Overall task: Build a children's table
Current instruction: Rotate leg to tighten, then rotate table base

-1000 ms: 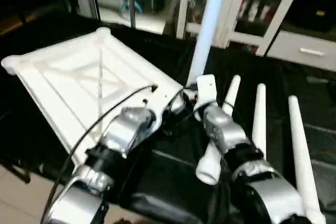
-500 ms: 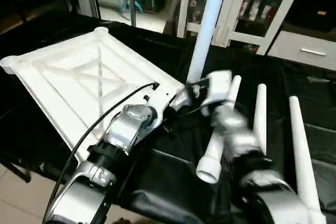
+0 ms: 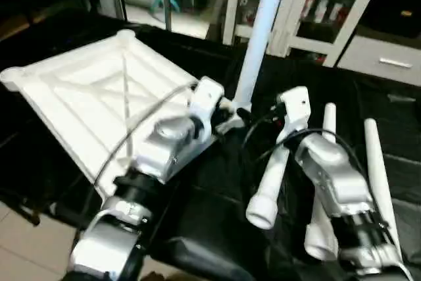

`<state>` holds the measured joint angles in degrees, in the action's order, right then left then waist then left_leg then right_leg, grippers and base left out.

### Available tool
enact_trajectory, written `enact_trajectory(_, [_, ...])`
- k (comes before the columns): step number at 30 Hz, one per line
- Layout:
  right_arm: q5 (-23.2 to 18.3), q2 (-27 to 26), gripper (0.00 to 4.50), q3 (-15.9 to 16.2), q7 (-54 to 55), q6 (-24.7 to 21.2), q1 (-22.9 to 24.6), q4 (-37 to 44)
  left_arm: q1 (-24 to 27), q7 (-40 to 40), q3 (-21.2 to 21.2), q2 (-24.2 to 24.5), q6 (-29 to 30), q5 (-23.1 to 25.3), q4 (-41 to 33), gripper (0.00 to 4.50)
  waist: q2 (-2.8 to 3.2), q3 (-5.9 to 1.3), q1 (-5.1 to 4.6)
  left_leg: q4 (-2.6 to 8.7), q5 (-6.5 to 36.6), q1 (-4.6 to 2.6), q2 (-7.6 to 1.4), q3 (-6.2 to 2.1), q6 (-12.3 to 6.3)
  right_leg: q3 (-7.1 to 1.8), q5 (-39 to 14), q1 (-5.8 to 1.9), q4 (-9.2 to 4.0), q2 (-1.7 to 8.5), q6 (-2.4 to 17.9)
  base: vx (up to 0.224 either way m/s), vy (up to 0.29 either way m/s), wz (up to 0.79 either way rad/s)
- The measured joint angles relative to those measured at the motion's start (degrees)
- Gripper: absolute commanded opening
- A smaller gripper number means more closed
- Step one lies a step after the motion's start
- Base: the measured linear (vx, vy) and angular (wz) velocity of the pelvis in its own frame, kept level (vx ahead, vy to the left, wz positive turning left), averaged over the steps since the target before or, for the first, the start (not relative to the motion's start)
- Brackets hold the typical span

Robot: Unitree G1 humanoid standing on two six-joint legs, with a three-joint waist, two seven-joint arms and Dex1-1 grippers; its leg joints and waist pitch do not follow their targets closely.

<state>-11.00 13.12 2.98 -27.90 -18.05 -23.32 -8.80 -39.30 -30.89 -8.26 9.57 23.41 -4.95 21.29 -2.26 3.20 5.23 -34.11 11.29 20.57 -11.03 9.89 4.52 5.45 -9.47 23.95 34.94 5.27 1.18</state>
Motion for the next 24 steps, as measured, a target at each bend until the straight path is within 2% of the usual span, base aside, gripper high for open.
enact_trajectory(2, [-0.4,2.0,4.05,-0.1,-1.3,-2.2,1.4,2.6,3.2,-4.0,1.3,6.0,2.4,-0.7,-7.6,1.06,0.05,0.0,-0.37,0.11,0.0,-0.04,-0.06,0.01,0.01,0.0,-0.1,-0.02,0.02,-0.08,0.0,0.0,0.0,0.0])
enact_trajectory(4, [-0.5,2.8,4.05,-0.2,-2.0,-3.3,1.8,3.7,5.3,-6.6,2.2,9.4,4.0,-1.2,-11.1,1.06,0.12,0.03,-0.24,0.13,0.0,-0.14,-0.07,0.01,0.06,0.0,-0.1,-0.01,0.05,-0.1,0.0,0.0,0.0,0.0])
enact_trajectory(6, [-0.7,3.3,4.05,1.0,-3.9,-4.4,2.2,6.1,9.5,-11.6,1.3,15.5,6.5,-2.2,-17.2,1.06,0.17,0.06,-0.23,0.13,0.0,-0.22,-0.08,0.01,0.09,-0.01,-0.1,-0.04,0.06,-0.09,0.0,0.0,0.0,0.0])
enact_trajectory(9, [-1.4,6.2,4.05,3.8,-7.9,-6.1,3.7,9.9,16.8,-18.5,1.6,29.0,10.7,-2.1,-24.1,1.06,0.15,0.09,-0.57,0.18,0.0,-0.26,-0.1,0.0,0.11,-0.03,-0.1,-0.06,0.09,-0.15,0.0,0.0,0.0,0.0])
enact_trajectory(13, [-3.1,10.1,4.05,6.5,-13.6,-8.9,6.0,14.8,25.8,-22.0,8.1,42.0,16.1,-0.3,-29.0,1.06,-0.11,0.1,-0.17,0.18,0.0,-0.33,-0.08,0.0,0.13,-0.05,-0.3,-0.17,0.04,-0.14,-0.3,0.0,0.0,0.0])
enact_trajectory(16, [-4.2,10.8,4.05,7.3,-16.1,-10.2,6.2,16.2,28.7,-23.0,11.2,45.7,19.3,0.3,-31.7,1.06,-0.28,0.11,0.1,0.17,0.0,-0.45,-0.03,0.03,0.12,-0.29,-0.4,-0.39,0.01,-0.13,-0.4,0.0,0.0,0.0])
enact_trajectory(19, [-5.3,13.3,4.05,8.9,-20.0,-11.4,6.9,19.3,34.6,-24.5,13.1,51.4,23.0,1.4,-34.6,1.06,-0.58,0.13,-0.05,0.17,0.0,-0.57,0.01,0.03,0.12,-0.39,-0.4,-0.54,0.0,-0.13,-0.5,0.0,0.0,0.0])
enact_trajectory(24, [-6.0,14.5,4.05,9.0,-21.4,-12.1,7.0,20.0,37.2,-24.3,14.0,51.8,25.6,0.7,-36.7,1.06,-1.02,0.06,0.02,0.17,0.0,-0.56,0.02,0.01,0.12,-0.41,-0.4,-0.57,0.01,-0.14,-0.5,0.0,0.0,0.0])
